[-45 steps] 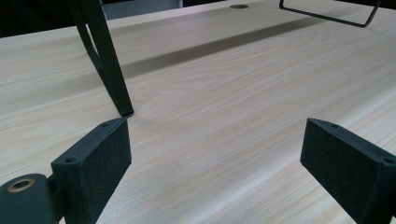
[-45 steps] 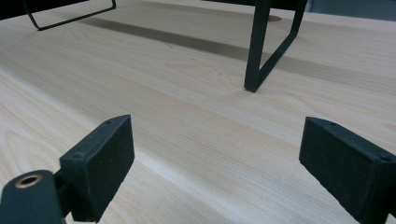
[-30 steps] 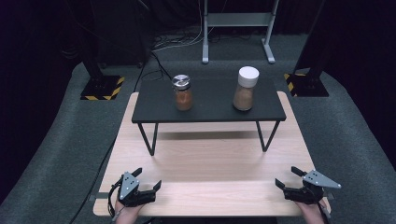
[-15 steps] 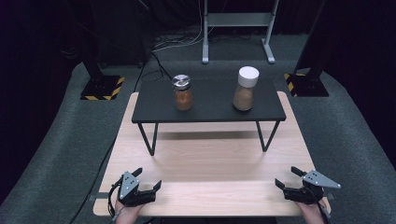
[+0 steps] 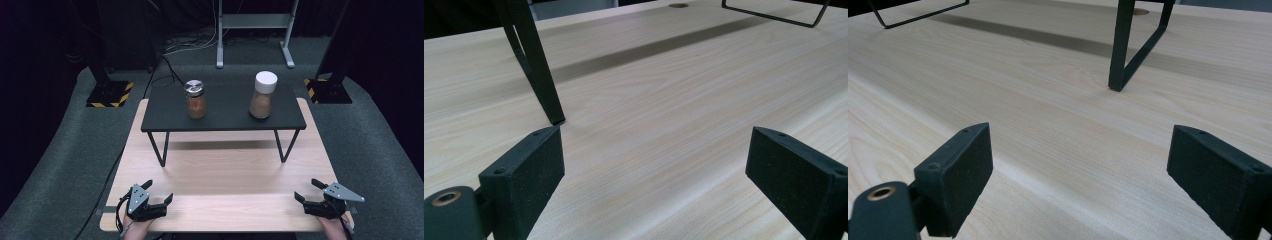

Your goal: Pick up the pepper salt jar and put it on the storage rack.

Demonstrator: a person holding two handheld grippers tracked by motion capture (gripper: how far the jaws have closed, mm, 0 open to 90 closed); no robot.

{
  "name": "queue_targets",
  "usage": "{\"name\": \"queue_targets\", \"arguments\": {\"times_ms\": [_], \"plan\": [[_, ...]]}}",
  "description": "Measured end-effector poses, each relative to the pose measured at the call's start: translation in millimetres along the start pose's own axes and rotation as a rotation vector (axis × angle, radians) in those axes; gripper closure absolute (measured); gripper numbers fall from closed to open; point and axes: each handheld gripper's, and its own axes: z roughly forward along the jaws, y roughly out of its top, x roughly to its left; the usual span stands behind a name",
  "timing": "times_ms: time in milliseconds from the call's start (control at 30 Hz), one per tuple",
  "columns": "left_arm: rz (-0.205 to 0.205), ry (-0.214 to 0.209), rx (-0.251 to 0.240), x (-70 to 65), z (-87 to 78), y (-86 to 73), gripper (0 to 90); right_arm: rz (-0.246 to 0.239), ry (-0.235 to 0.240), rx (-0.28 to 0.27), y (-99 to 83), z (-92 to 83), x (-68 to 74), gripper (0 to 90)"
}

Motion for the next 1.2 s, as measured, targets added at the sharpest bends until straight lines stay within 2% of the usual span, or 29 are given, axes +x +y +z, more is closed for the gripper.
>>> {"name": "queue_targets", "arguments": {"times_ms": [1200], "plan": [[0.004,-0.001,0.003,-0.2,0.2,0.5,8.4,-0.006,-0.002,0.008,1.3,0.3,0.6,10.2]]}}
